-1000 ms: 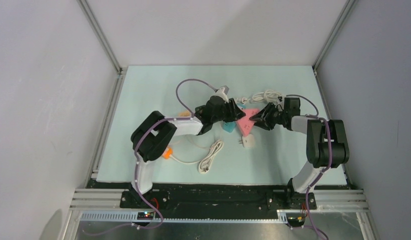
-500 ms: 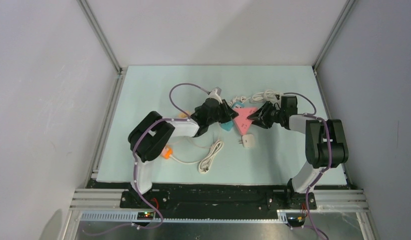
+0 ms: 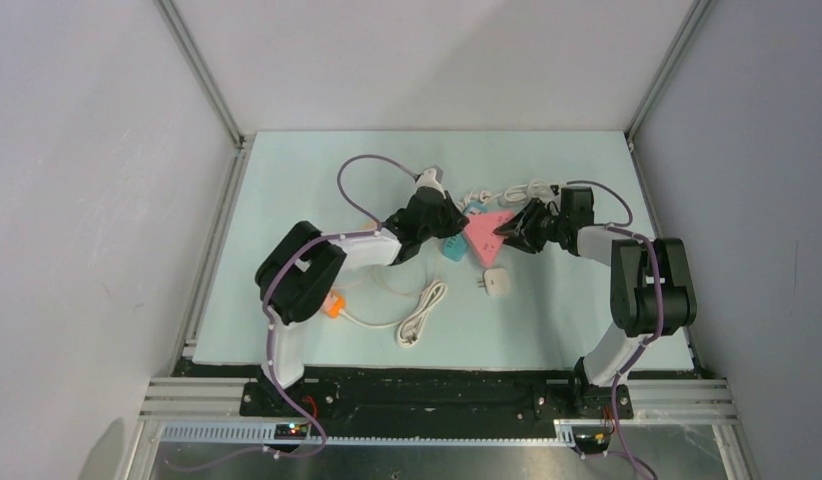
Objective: Insert the plug
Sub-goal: Insert the plug into the socket, then adjust the socket at the center of the board.
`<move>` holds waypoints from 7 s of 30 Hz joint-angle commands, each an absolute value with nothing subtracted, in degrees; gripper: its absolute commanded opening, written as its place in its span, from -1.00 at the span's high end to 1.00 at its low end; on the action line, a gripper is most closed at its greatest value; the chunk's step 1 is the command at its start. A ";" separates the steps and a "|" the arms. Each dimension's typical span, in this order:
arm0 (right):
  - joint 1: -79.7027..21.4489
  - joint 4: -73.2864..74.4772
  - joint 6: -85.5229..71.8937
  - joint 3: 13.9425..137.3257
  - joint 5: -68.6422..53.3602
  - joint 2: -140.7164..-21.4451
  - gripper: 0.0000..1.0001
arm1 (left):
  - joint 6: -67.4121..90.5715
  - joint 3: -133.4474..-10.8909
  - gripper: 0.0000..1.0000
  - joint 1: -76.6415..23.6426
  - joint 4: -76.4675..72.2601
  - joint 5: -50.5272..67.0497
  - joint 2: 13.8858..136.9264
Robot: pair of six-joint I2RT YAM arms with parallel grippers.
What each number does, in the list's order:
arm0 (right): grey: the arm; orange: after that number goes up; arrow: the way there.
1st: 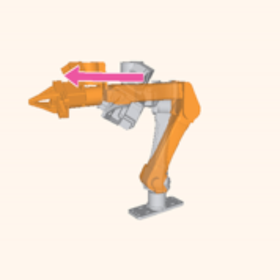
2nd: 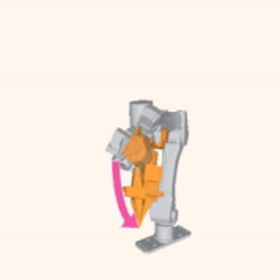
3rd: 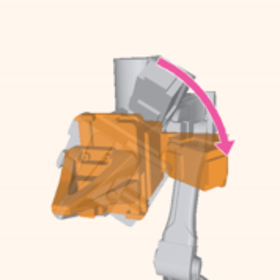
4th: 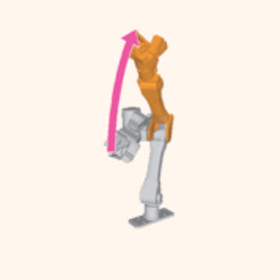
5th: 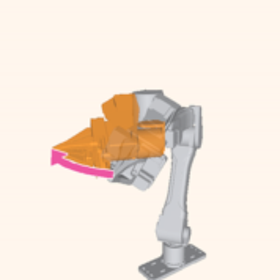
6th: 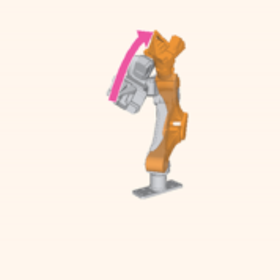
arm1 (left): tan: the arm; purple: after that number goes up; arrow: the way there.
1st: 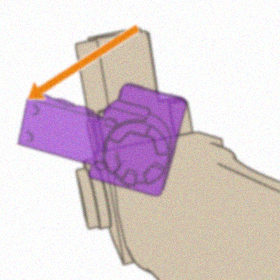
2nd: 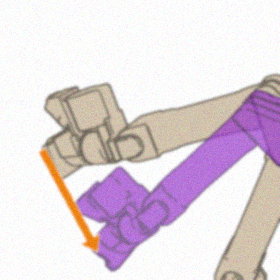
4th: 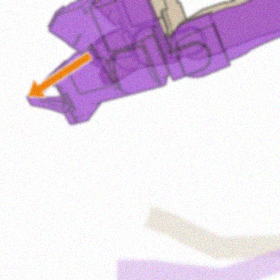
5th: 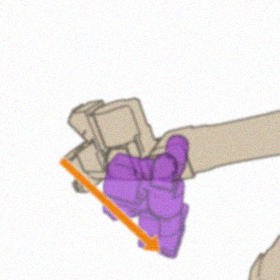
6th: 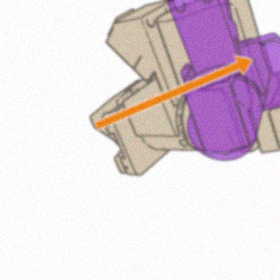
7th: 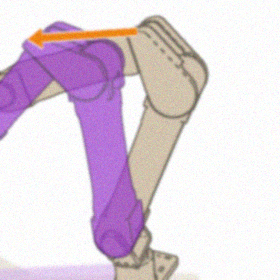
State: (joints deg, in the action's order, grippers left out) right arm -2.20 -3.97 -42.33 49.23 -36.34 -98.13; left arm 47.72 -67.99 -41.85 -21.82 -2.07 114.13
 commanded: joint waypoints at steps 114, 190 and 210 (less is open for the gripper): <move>-31.03 18.41 -32.58 42.00 10.80 -79.11 -0.71 | 45.35 -71.68 0.55 -39.25 0.87 6.27 111.61; -25.82 24.62 -30.04 45.66 -3.48 -62.93 -0.68 | -5.06 -56.11 -0.99 -21.97 13.51 8.40 88.36; -25.01 24.37 -29.70 45.57 -5.46 -62.51 -0.68 | -8.27 -61.48 -0.99 -21.97 20.44 -2.01 94.75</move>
State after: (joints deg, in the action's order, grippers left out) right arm -25.50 24.99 -30.55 43.72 -5.06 -63.42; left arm -5.04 -59.70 -21.93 19.92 2.94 94.50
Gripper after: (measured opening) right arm 0.840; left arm 0.996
